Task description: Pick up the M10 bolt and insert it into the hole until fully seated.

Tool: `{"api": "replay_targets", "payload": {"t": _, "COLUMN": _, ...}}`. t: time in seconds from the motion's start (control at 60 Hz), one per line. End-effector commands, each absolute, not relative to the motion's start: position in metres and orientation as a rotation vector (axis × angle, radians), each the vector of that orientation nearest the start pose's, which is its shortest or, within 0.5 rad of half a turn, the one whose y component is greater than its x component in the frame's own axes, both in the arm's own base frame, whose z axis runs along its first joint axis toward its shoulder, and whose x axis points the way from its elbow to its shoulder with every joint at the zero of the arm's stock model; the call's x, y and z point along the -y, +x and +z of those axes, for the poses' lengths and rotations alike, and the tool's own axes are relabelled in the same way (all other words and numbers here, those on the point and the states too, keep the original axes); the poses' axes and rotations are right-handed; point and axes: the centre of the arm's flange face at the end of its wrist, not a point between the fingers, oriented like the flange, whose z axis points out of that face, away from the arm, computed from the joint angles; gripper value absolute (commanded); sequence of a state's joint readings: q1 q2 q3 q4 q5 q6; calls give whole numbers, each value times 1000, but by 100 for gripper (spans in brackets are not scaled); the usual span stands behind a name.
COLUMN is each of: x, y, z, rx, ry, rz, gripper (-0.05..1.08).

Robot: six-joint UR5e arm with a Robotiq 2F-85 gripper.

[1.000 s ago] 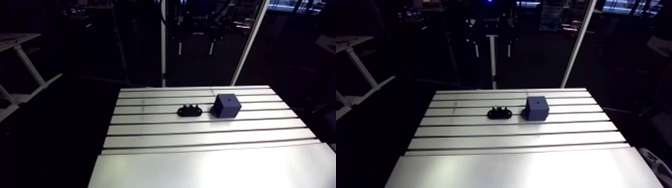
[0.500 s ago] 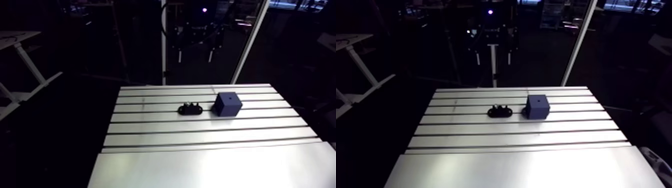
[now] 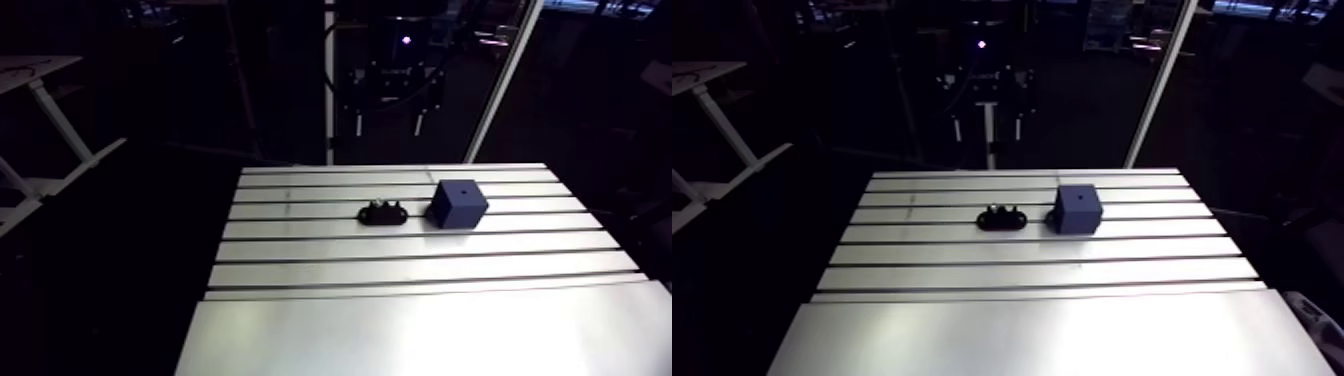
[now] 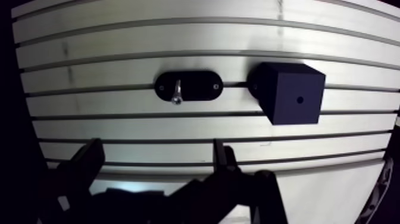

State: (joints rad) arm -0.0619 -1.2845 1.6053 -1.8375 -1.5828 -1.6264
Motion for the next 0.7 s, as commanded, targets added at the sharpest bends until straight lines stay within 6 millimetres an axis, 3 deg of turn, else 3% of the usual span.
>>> {"api": "replay_targets", "payload": {"t": 0.017, "x": 97, "y": -596, "z": 326, "rx": -3085, "ry": 6, "rz": 13, "gripper": 1}}
{"api": "replay_targets", "payload": {"t": 0.283, "x": 96, "y": -595, "z": 294, "rx": -3067, "ry": 9, "rz": 13, "gripper": 1}}
{"api": "replay_targets", "payload": {"t": 0.7, "x": 98, "y": -586, "z": 261, "rx": -3050, "ry": 5, "rz": 14, "gripper": 1}}
